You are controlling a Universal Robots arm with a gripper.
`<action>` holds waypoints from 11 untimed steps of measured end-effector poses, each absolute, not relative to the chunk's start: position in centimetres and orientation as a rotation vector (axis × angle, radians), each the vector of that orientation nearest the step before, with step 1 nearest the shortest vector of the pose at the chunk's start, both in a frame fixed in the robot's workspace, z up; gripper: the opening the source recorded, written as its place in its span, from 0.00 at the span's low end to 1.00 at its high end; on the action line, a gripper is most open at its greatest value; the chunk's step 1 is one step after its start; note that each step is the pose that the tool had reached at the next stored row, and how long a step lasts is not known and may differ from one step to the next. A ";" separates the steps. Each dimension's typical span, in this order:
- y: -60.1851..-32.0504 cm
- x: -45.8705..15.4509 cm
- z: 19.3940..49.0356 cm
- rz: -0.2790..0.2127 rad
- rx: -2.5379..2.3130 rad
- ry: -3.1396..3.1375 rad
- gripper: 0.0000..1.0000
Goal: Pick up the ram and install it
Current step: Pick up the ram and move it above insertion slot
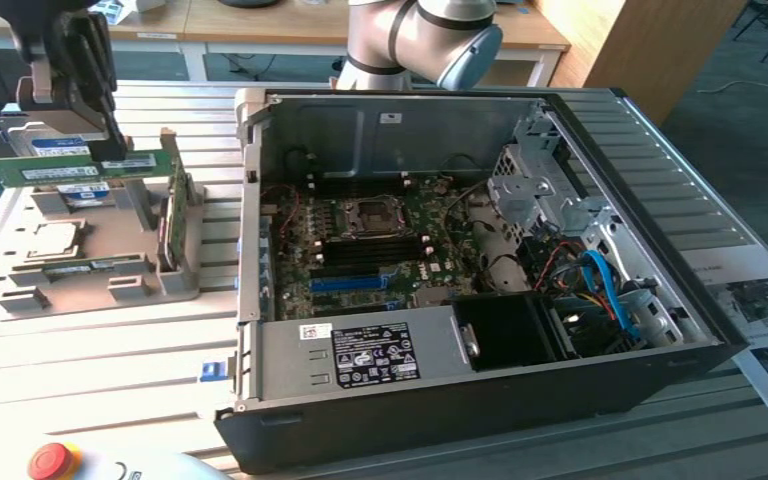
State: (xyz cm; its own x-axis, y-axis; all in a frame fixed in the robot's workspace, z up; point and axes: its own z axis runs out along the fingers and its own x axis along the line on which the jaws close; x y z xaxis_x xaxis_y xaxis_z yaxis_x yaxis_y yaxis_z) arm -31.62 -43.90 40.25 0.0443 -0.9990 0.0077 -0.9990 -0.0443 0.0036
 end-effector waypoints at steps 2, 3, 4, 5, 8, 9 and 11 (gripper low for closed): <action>-43.9 -31.6 40.3 0.005 2.257 -2.174 0.12; -43.9 -31.6 40.3 0.005 2.251 -2.180 0.12; -43.9 -31.6 40.3 0.005 2.244 -2.187 0.12; -43.9 -31.6 40.3 0.005 2.239 -2.192 0.12; -43.9 -31.6 40.3 0.005 2.233 -2.198 0.12; -43.9 -31.6 40.2 0.005 2.233 -2.198 0.12; -43.9 -31.6 40.3 0.005 2.233 -2.198 0.12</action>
State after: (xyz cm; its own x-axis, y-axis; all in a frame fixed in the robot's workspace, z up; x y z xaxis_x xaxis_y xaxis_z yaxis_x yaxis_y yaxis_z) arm -31.62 -43.90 40.25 0.0156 -0.9998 0.0077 -0.9999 -0.0156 0.0037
